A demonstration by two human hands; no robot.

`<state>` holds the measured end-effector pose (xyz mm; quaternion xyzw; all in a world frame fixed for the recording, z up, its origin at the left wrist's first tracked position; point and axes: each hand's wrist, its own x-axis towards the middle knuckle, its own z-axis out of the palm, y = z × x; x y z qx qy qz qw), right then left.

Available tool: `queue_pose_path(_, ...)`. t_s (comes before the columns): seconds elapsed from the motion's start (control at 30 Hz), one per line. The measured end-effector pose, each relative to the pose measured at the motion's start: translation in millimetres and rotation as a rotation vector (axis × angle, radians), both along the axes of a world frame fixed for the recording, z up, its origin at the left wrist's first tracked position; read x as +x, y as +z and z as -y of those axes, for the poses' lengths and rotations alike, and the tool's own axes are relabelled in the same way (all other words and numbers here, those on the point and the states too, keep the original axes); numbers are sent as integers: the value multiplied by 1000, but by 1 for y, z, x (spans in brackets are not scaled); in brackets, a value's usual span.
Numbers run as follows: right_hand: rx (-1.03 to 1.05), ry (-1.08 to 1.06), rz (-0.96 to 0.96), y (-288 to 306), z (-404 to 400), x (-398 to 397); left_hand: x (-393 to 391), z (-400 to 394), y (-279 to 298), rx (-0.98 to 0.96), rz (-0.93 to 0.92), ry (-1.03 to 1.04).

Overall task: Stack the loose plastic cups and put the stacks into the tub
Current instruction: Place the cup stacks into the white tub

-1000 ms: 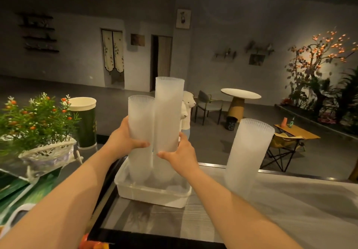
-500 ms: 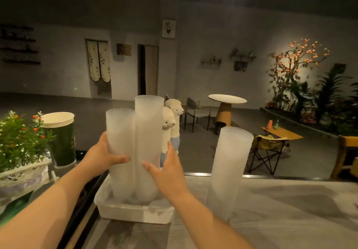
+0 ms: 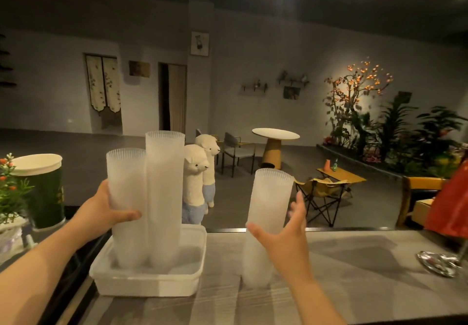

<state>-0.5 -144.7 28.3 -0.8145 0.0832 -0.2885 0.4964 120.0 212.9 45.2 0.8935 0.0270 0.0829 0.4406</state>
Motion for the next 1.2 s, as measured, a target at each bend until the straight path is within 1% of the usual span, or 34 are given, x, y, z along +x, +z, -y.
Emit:
queue_pose_path(0.07,5,48,-129,-12,-1,5,-1,1,1,-3,0,-3)
queue_pose_path(0.17,-18,25,-169,-23,-2,10,-4,2,3,-3,11,-9)
queue_pose_path(0.3,-51,10,-141,-16,-5,10,-7,4,6,-16,0,-21)
queue_pose_path(0.43,28,33,22,23,-16,7,-11,5,6,-15,-1,-14)
queue_pose_path(0.53,94,154,121,59,-34,13,-11,5,7,-9,-12,-7)
queue_pose_path(0.67,158,381,107,73,-66,33,-11,3,8,1,-20,-27)
queue_pose_path(0.83,151,487,2,46,-90,59,-11,2,6,-13,-22,-17)
queue_pose_path(0.97,58,508,-104,13,-97,66,-9,1,4,-18,-15,-24)
queue_pose_path(1.2,-14,543,-171,-23,-104,62,-5,-1,3,-14,-8,-25)
